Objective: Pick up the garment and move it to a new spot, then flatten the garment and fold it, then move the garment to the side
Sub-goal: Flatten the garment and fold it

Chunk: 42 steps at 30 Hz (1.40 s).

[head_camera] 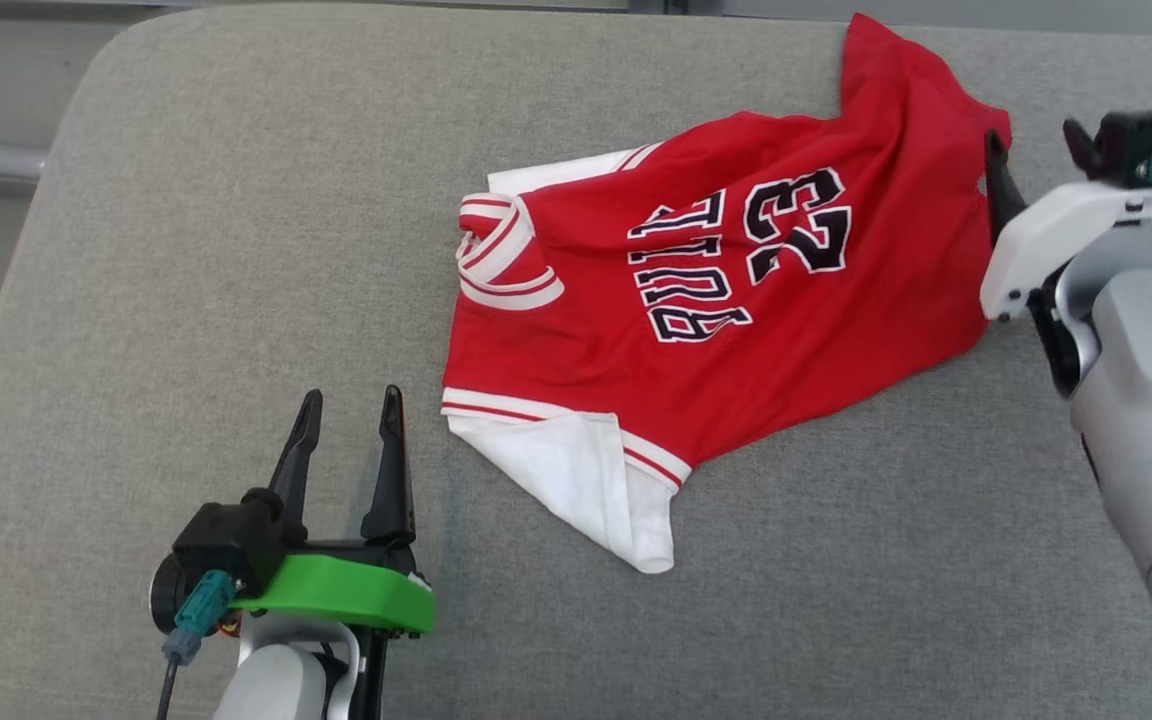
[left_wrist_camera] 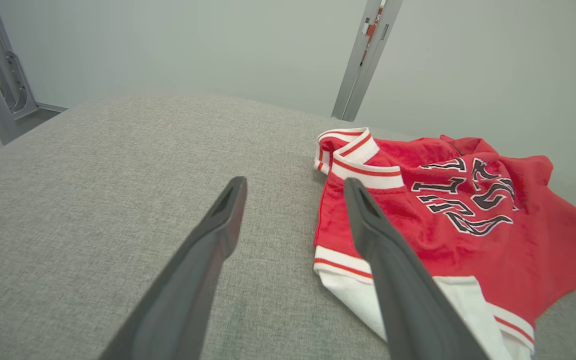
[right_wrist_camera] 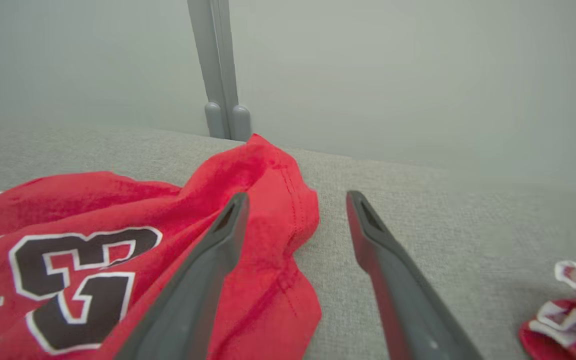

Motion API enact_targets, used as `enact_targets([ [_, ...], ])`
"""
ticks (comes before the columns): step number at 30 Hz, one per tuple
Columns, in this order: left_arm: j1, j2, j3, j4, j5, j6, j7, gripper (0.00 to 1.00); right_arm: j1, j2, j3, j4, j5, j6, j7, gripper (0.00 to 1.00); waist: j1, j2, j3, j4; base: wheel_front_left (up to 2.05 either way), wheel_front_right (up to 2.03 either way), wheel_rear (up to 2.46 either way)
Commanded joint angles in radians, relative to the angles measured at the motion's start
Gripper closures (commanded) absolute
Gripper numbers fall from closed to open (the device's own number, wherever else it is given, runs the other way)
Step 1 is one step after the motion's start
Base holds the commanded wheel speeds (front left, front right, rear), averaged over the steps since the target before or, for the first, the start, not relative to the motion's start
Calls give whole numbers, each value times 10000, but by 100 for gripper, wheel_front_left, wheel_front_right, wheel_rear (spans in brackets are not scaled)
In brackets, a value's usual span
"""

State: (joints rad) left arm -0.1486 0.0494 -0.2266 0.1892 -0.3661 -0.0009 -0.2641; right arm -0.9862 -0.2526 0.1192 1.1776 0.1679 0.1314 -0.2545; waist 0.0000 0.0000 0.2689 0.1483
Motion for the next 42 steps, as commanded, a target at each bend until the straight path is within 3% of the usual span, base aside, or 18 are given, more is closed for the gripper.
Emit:
enact_targets([
  [1, 164, 24, 55, 7, 85, -31, -2, 0, 403, 67, 79, -43, 180, -14, -58, 0, 0, 0, -381, -387, 0, 0, 0],
  [8, 125, 24, 107, 12, 167, -108, -2, 0, 1623, 466, 338, -51, 1349, -13, 69, 0, 0, 0, -388, -466, 0, 0, 0],
  [18, 40, 24, 103, 99, 221, -143, -2, 0, 1901, 632, 344, 420, 2348, -13, 649, 0, 0, 0, -309, 44, 0, 0, 0],
  [19, 57, 24, 112, 102, 221, -138, -2, 0, 1925, 635, 361, 462, 2388, -13, 640, 38, 0, 0, -341, 85, 0, 0, 0],
  [21, 115, 24, 130, 117, 232, -108, -2, 0, 2004, 687, 408, 507, 2478, -11, 583, 71, 0, 0, -431, 123, 0, 0, 0],
  [22, 155, 24, 140, 133, 240, -95, -2, 0, 2038, 684, 425, 504, 2523, -11, 509, 79, 0, 0, -489, 124, 0, 0, 0],
  [23, 211, 24, 159, 149, 250, -85, -2, 0, 2072, 652, 434, 488, 2551, -11, 443, 100, 0, 0, -559, 110, 0, 0, 0],
  [34, 689, 24, 211, 104, 179, -56, -2, 0, 2778, -90, 117, 191, 2349, -13, -108, 100, 0, 0, -1357, -441, 0, 0, 0],
  [42, 952, 24, 124, 95, 120, 4, -2, 0, 3644, -170, -760, -341, 1702, -13, -109, 100, 0, 0, -1678, -604, 0, 0, 0],
])
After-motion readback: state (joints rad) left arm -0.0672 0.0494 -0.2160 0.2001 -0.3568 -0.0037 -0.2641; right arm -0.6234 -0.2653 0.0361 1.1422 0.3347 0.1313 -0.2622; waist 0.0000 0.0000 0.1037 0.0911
